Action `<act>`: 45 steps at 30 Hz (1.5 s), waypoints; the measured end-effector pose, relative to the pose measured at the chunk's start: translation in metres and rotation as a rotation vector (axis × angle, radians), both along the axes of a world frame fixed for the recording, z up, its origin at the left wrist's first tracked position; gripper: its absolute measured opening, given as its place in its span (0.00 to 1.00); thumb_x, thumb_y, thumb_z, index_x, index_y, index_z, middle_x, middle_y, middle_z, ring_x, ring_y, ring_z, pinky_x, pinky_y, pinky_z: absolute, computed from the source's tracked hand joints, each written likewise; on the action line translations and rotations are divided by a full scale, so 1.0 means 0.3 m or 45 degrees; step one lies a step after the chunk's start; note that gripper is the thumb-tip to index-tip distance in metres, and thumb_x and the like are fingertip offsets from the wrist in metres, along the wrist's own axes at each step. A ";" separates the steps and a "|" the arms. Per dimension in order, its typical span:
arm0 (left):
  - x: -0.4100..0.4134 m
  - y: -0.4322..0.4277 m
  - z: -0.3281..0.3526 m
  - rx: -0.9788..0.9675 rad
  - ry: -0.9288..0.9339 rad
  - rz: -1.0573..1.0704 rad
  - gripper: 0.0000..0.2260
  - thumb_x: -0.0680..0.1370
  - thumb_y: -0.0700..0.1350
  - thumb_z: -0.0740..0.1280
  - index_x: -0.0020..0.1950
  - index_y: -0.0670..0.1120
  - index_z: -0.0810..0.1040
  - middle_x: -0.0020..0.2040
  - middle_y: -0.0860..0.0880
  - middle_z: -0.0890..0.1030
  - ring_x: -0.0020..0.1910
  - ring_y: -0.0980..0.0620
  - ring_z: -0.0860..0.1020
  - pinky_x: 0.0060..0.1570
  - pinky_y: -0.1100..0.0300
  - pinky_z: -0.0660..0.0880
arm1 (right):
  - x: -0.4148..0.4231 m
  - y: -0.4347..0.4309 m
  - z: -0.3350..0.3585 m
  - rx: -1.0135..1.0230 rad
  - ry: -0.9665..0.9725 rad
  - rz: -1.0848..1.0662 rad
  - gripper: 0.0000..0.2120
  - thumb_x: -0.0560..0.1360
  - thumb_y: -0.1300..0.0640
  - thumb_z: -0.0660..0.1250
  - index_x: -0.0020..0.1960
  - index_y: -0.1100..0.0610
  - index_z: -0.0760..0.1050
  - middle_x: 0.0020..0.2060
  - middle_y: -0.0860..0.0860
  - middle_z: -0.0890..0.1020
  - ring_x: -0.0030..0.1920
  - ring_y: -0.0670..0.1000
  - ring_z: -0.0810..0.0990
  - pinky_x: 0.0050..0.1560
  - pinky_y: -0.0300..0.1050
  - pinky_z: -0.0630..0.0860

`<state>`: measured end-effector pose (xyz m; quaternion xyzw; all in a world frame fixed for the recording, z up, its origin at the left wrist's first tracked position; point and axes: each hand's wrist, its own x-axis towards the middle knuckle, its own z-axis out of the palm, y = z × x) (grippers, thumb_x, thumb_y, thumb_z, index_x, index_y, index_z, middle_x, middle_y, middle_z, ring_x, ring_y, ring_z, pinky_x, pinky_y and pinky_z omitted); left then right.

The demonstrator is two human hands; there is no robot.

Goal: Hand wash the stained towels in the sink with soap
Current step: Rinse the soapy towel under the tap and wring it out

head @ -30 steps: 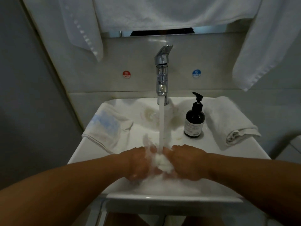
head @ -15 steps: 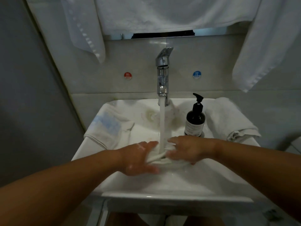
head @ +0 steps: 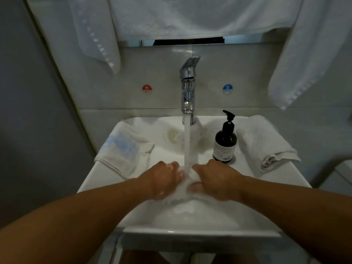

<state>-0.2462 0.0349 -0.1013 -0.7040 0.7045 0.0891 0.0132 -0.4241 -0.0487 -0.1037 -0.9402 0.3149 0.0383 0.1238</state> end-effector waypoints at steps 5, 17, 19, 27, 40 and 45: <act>0.029 0.027 0.014 0.190 0.027 0.089 0.28 0.81 0.66 0.53 0.62 0.48 0.80 0.56 0.47 0.82 0.54 0.49 0.79 0.52 0.58 0.73 | -0.017 0.009 0.018 0.408 0.138 0.000 0.37 0.69 0.22 0.62 0.68 0.45 0.73 0.59 0.45 0.80 0.54 0.46 0.78 0.54 0.41 0.74; -0.003 0.077 -0.022 0.317 -0.165 -0.339 0.20 0.86 0.57 0.53 0.78 0.58 0.64 0.79 0.46 0.61 0.77 0.45 0.61 0.74 0.55 0.60 | -0.013 0.081 -0.025 0.038 0.291 0.142 0.53 0.67 0.21 0.63 0.80 0.47 0.46 0.69 0.54 0.69 0.61 0.55 0.75 0.60 0.49 0.74; 0.005 0.072 -0.035 0.268 -0.210 -0.353 0.17 0.86 0.55 0.53 0.76 0.60 0.64 0.76 0.44 0.63 0.71 0.43 0.69 0.69 0.55 0.68 | 0.005 0.073 -0.024 0.014 0.280 0.093 0.52 0.66 0.20 0.64 0.78 0.49 0.53 0.62 0.54 0.75 0.54 0.54 0.78 0.55 0.50 0.77; -0.009 0.049 0.006 0.119 -0.149 -0.115 0.17 0.85 0.59 0.53 0.68 0.52 0.72 0.56 0.43 0.78 0.51 0.45 0.78 0.47 0.57 0.72 | 0.017 0.063 0.003 0.312 -0.014 0.016 0.31 0.64 0.25 0.71 0.59 0.44 0.78 0.50 0.43 0.83 0.47 0.44 0.81 0.54 0.47 0.80; -0.014 0.099 0.005 0.325 0.028 -0.120 0.37 0.78 0.71 0.57 0.82 0.56 0.50 0.80 0.49 0.58 0.75 0.47 0.63 0.74 0.51 0.62 | -0.040 0.062 -0.034 0.063 0.234 0.162 0.52 0.70 0.24 0.64 0.80 0.41 0.38 0.70 0.56 0.67 0.63 0.57 0.74 0.63 0.51 0.72; -0.010 0.063 -0.016 0.196 0.335 0.100 0.31 0.76 0.71 0.61 0.69 0.50 0.70 0.58 0.51 0.76 0.54 0.52 0.76 0.53 0.59 0.73 | -0.005 0.037 -0.046 -0.043 0.101 0.072 0.35 0.75 0.33 0.67 0.73 0.48 0.59 0.52 0.51 0.79 0.47 0.52 0.80 0.52 0.53 0.81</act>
